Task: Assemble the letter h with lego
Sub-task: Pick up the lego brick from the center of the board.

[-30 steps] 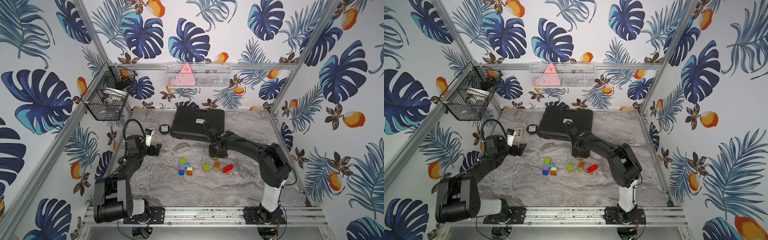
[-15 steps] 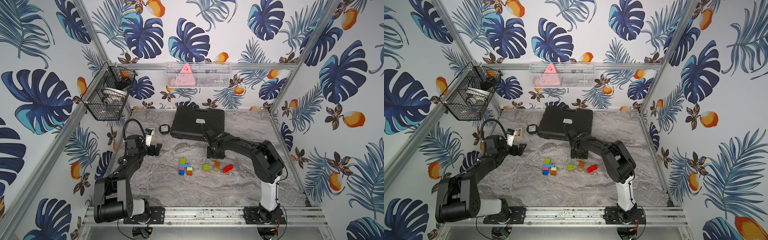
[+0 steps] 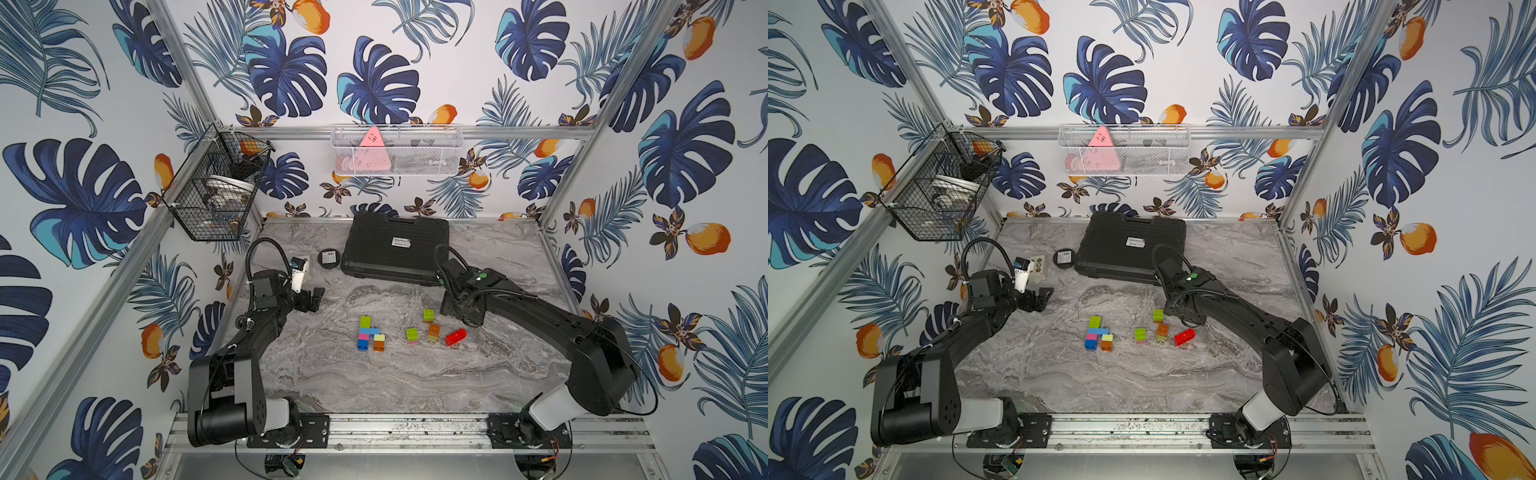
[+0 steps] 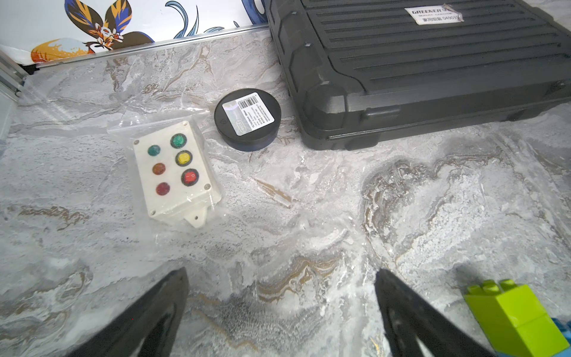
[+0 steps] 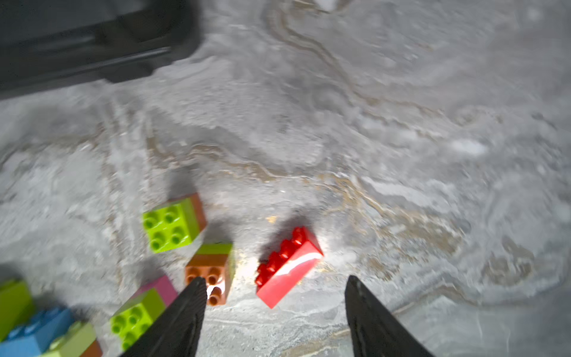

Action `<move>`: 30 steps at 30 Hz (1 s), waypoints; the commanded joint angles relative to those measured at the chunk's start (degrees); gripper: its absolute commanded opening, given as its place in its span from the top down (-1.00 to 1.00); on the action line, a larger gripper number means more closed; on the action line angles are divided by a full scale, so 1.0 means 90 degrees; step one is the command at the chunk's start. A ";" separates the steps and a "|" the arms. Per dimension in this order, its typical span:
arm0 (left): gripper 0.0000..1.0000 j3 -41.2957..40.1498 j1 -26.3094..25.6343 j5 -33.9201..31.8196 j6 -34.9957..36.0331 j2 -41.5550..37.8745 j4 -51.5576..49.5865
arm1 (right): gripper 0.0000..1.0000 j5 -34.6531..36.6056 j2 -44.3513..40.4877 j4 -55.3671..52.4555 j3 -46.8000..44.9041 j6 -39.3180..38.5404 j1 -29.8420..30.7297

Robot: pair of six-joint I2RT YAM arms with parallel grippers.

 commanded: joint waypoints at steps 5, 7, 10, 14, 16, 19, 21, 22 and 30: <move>-0.98 -0.0023 0.0012 0.0107 0.0047 -0.0055 0.0061 | -0.48 -0.0456 -0.0286 0.0711 -0.0972 0.2965 0.0002; -0.98 -0.0036 0.0009 0.0125 0.0064 -0.0087 0.0043 | -0.48 -0.0459 -0.0087 0.0691 -0.0907 0.3078 0.0004; -0.98 -0.0054 0.0010 0.0155 0.0085 -0.0116 0.0035 | -0.45 -0.0441 0.0188 0.0640 -0.0770 0.3073 0.0004; -0.97 -0.0044 0.0019 0.0123 0.0064 -0.0095 0.0033 | -0.32 -0.0359 0.0350 0.0959 -0.1088 0.3200 -0.0003; -0.97 -0.0043 0.0019 0.0126 0.0065 -0.0105 0.0028 | -0.21 -0.0439 0.0416 0.1065 -0.1163 0.3080 -0.0016; -0.97 -0.0031 0.0021 0.0126 0.0065 -0.0085 0.0019 | -0.07 -0.0517 0.0450 0.1211 -0.1271 0.2991 -0.0016; -0.97 -0.0047 0.0024 0.0125 0.0064 -0.0112 0.0033 | -0.01 -0.0498 0.0377 0.1400 -0.1413 0.2985 -0.0016; -0.97 -0.0048 0.0022 0.0136 0.0065 -0.0114 0.0033 | 0.01 -0.0435 0.0333 0.1499 -0.1482 0.2936 -0.0020; -0.96 -0.0068 0.0019 0.0155 0.0086 -0.0138 0.0028 | 0.47 -0.0901 -0.0292 0.2576 -0.2152 0.1938 -0.0085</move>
